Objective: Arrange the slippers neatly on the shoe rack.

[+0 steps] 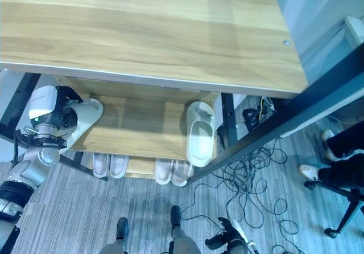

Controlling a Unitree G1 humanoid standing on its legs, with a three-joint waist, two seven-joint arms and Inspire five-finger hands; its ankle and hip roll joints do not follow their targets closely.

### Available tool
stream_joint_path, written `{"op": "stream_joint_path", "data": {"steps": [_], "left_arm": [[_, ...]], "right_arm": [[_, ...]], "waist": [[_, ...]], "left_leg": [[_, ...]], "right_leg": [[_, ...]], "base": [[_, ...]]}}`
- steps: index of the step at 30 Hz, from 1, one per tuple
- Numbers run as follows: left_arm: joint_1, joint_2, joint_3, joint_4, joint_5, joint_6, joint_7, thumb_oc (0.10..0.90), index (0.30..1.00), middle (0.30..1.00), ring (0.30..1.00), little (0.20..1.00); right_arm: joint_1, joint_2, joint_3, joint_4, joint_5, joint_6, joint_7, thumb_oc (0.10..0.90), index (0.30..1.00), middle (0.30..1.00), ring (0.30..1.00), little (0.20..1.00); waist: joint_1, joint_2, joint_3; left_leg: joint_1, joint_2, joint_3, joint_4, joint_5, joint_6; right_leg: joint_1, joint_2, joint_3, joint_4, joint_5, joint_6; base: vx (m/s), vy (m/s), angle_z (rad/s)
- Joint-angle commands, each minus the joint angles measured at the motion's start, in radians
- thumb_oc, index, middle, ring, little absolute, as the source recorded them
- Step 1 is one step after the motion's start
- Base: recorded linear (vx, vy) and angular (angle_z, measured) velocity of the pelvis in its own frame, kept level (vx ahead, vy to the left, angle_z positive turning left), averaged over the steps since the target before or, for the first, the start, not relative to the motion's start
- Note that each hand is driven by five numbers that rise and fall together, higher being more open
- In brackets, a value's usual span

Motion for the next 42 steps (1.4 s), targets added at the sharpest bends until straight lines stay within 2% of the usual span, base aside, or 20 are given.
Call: {"op": "stream_joint_path", "data": {"steps": [1,8,16,31,42], "left_arm": [[-0.107,0.017,0.050,-0.083,-0.018,-0.073,0.034,0.400,0.300,0.300,0.300,0.300],[0.005,-0.076,0.100,-0.245,-0.032,-0.103,0.014,0.400,0.300,0.300,0.300,0.300],[0.023,-0.140,0.068,-0.251,-0.043,-0.107,-0.002,0.400,0.300,0.300,0.300,0.300],[-0.101,-0.288,-0.057,-0.183,-0.104,-0.090,0.021,0.400,0.300,0.300,0.300,0.300],[-0.212,-0.340,-0.110,-0.145,-0.111,-0.066,0.071,0.400,0.300,0.300,0.300,0.300]], "right_arm": [[0.012,-0.053,0.001,-0.006,0.019,0.001,-0.022,0.800,0.900,0.900,0.900,0.900],[0.032,-0.036,-0.019,0.004,0.005,0.013,-0.019,0.800,0.900,0.900,0.900,0.900],[0.033,-0.032,-0.023,0.009,0.003,0.015,-0.027,0.800,0.900,0.900,0.900,0.900],[0.036,-0.032,-0.030,0.026,0.032,0.017,-0.062,0.800,0.900,0.900,0.900,0.900],[0.026,-0.042,-0.023,0.006,0.059,0.007,-0.081,0.800,0.900,0.900,0.900,0.900]], "waist": [[0.008,0.007,-0.022],[0.015,0.008,-0.040],[0.010,0.011,-0.038],[-0.027,0.024,-0.012],[-0.051,0.044,0.007]], "left_leg": [[-0.016,-0.052,0.002,0.002,-0.055,0.026],[0.019,-0.054,0.001,0.002,-0.069,0.024],[0.031,-0.050,0.005,0.002,-0.071,0.023],[0.001,-0.046,0.024,0.002,-0.057,0.027],[-0.025,-0.045,0.041,0.002,-0.043,0.027]], "right_leg": [[0.016,-0.035,-0.012,0.051,-0.092,0.089],[0.059,-0.034,-0.013,0.034,-0.096,0.089],[0.070,-0.033,-0.012,0.032,-0.095,0.088],[0.010,-0.030,0.018,0.057,-0.086,0.088],[-0.039,-0.023,0.046,0.078,-0.084,0.086]], "base": [[0.00,0.000,0.00],[0.01,-0.007,0.00],[0.00,-0.008,0.00],[-0.01,-0.009,-0.03],[-0.02,-0.023,-0.10]]}}
